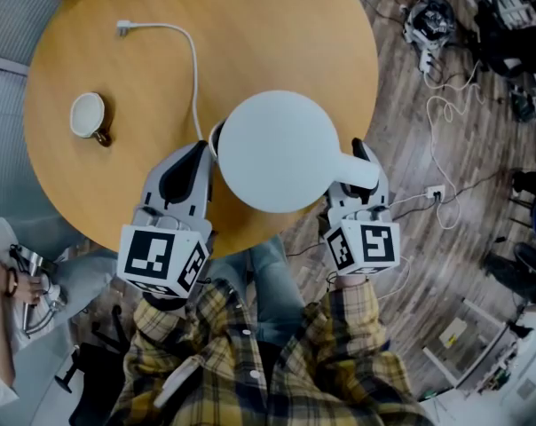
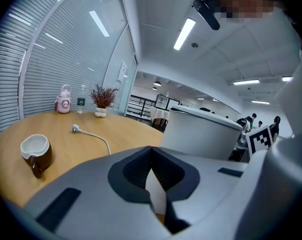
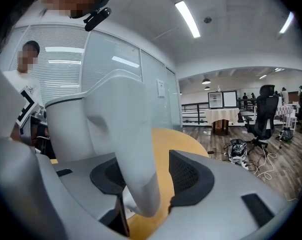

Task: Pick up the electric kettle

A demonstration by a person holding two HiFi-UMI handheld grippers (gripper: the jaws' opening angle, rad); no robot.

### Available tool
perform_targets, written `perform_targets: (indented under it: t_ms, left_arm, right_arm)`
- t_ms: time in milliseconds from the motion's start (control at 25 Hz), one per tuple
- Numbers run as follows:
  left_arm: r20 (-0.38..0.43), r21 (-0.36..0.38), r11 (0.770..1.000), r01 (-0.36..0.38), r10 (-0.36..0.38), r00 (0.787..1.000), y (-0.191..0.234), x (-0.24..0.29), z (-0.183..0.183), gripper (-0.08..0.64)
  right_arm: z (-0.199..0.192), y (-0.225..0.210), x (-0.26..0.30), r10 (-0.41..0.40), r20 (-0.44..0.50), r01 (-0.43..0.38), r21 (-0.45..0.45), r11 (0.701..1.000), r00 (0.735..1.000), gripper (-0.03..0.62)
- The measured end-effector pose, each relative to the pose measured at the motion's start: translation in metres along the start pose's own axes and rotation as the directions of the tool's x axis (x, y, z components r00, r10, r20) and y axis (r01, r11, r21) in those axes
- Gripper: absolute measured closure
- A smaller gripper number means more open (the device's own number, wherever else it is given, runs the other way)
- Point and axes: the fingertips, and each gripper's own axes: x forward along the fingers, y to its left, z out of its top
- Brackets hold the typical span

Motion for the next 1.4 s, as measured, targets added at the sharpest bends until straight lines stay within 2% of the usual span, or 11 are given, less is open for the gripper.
perform_targets:
  t_ms: [200, 480, 640, 960, 1400]
  left_arm:
    - [-0.004, -0.006, 1.000, -0.007, 0.007, 1.000, 0.003, 0.000, 0.002, 0.557]
    - [0.002, -0.012, 1.000, -0.016, 0.016, 1.000, 0.011, -0.007, 0.002, 0.557]
    - [0.005, -0.010, 1.000, -0.023, 0.023, 1.000, 0.012, -0.005, 0.005, 0.557]
    - [0.021, -0.010, 1.000, -0.030, 0.030, 0.999, 0.011, -0.004, 0.011, 0.557]
    - [0.045, -0.007, 0.999, -0.051, 0.051, 0.998, 0.012, -0.015, 0.021, 0.557]
  right_arm:
    - [0.008, 0.002, 0.007, 0.003, 0.015, -0.002, -0.025, 1.000, 1.000, 0.373]
    - [0.010, 0.016, 0.012, 0.020, 0.026, -0.018, -0.049, 0.999, 0.999, 0.458]
    - [0.012, 0.015, 0.013, 0.001, 0.031, 0.001, -0.065, 0.998, 1.000, 0.515]
    - [0.010, 0.011, 0.015, -0.011, 0.018, 0.013, -0.091, 0.996, 1.000, 0.532]
    - [0.012, 0.004, 0.014, -0.055, 0.036, 0.056, -0.039, 0.998, 0.998, 0.535]
